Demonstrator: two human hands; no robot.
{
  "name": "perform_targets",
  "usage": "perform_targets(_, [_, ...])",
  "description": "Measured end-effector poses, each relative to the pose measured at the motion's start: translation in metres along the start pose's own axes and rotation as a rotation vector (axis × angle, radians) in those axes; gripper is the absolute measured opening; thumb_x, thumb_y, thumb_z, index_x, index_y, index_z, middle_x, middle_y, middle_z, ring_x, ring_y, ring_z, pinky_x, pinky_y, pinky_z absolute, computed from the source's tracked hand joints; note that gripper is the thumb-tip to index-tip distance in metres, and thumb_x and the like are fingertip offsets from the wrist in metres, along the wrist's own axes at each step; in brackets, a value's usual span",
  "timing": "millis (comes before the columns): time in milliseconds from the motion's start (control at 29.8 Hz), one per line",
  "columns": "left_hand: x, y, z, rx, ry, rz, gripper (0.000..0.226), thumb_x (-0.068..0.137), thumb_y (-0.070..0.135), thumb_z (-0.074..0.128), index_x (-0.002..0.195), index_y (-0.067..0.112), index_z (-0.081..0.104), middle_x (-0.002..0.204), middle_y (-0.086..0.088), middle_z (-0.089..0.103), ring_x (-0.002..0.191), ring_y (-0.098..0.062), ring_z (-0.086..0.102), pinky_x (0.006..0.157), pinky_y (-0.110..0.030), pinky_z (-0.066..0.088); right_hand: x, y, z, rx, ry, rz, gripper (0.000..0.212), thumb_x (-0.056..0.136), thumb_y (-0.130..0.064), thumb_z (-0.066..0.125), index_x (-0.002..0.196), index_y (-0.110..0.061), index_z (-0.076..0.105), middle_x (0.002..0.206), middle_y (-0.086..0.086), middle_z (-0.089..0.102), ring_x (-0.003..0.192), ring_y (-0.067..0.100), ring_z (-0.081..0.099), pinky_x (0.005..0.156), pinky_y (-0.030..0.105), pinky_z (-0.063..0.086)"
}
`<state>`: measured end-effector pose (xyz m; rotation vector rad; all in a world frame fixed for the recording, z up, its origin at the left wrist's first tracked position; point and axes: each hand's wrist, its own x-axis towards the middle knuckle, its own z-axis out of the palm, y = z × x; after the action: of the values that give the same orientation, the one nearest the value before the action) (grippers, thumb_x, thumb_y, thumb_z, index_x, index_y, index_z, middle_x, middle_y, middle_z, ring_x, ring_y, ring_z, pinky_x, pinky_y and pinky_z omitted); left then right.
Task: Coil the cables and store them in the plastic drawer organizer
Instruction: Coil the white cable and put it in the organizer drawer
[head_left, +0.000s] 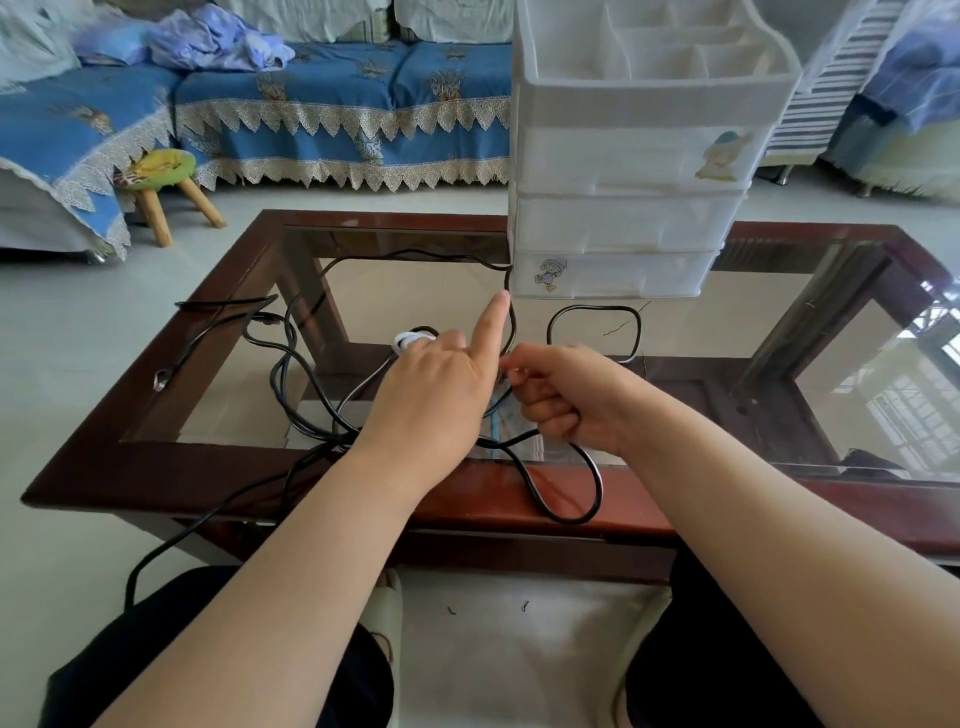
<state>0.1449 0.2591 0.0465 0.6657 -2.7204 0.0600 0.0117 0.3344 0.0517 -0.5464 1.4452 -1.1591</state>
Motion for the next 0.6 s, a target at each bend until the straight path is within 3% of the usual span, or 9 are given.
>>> perform_targets(67, [0.004, -0.007, 0.001, -0.158, -0.007, -0.033, 0.084, 0.090, 0.003, 0.052, 0.152, 0.019, -0.002, 0.102, -0.010, 0.063, 0.087, -0.025, 0.058, 0.074, -0.034, 0.046, -0.004, -0.003, -0.003, -0.396, 0.170, -0.231, 0.033, 0.094, -0.034, 0.054, 0.068, -0.013, 0.057, 0.052, -0.003, 0.036, 0.042, 0.009, 0.031, 0.039, 0.020, 0.028])
perform_targets(134, [0.007, -0.013, 0.000, -0.298, -0.032, -0.065, 0.080, 0.092, 0.012, 0.057, 0.151, 0.022, 0.004, 0.103, -0.008, 0.068, 0.088, -0.024, 0.062, 0.078, -0.039, 0.051, -0.002, -0.005, -0.009, -0.759, 0.332, -0.525, 0.019, 0.093, -0.033, 0.056, 0.084, -0.017, 0.062, 0.064, -0.005, 0.049, 0.051, 0.005, 0.041, 0.053, 0.021, 0.037])
perform_targets(201, [0.009, -0.017, -0.002, -0.392, -0.089, -0.098, 0.074, 0.094, 0.018, 0.056, 0.150, 0.024, 0.008, 0.104, -0.006, 0.069, 0.090, -0.024, 0.064, 0.081, -0.043, 0.051, -0.003, -0.005, -0.012, -0.873, 0.279, -0.696, 0.008, 0.090, -0.022, 0.061, 0.098, -0.025, 0.063, 0.079, -0.011, 0.053, 0.061, 0.000, 0.047, 0.062, 0.012, 0.038])
perform_targets(302, [0.009, -0.021, -0.003, -0.448, -0.162, -0.075, 0.072, 0.094, 0.019, 0.055, 0.148, 0.029, 0.009, 0.098, 0.002, 0.071, 0.082, -0.019, 0.064, 0.077, -0.043, 0.051, -0.001, -0.001, -0.014, -1.017, 0.226, -0.787, 0.009, 0.087, -0.018, 0.065, 0.095, -0.019, 0.070, 0.084, -0.016, 0.050, 0.071, 0.001, 0.051, 0.067, 0.009, 0.038])
perform_targets(436, [0.006, -0.022, -0.004, -0.382, -0.192, -0.042, 0.077, 0.093, 0.018, 0.057, 0.149, 0.032, 0.004, 0.098, 0.003, 0.068, 0.081, -0.018, 0.063, 0.078, -0.041, 0.053, -0.004, 0.001, -0.009, -1.197, 0.279, -0.928, 0.012, 0.087, -0.024, 0.063, 0.087, -0.014, 0.069, 0.085, -0.006, 0.056, 0.063, 0.013, 0.052, 0.057, 0.027, 0.043])
perform_targets(603, [0.001, -0.020, 0.002, -0.099, -0.120, 0.027, 0.088, 0.091, 0.016, 0.058, 0.149, 0.028, -0.007, 0.100, -0.006, 0.063, 0.087, -0.024, 0.060, 0.078, -0.040, 0.050, -0.004, 0.006, 0.002, -1.615, 0.396, -0.903, 0.011, 0.091, -0.022, 0.056, 0.093, -0.015, 0.063, 0.080, 0.003, 0.058, 0.053, 0.021, 0.040, 0.041, 0.022, 0.018])
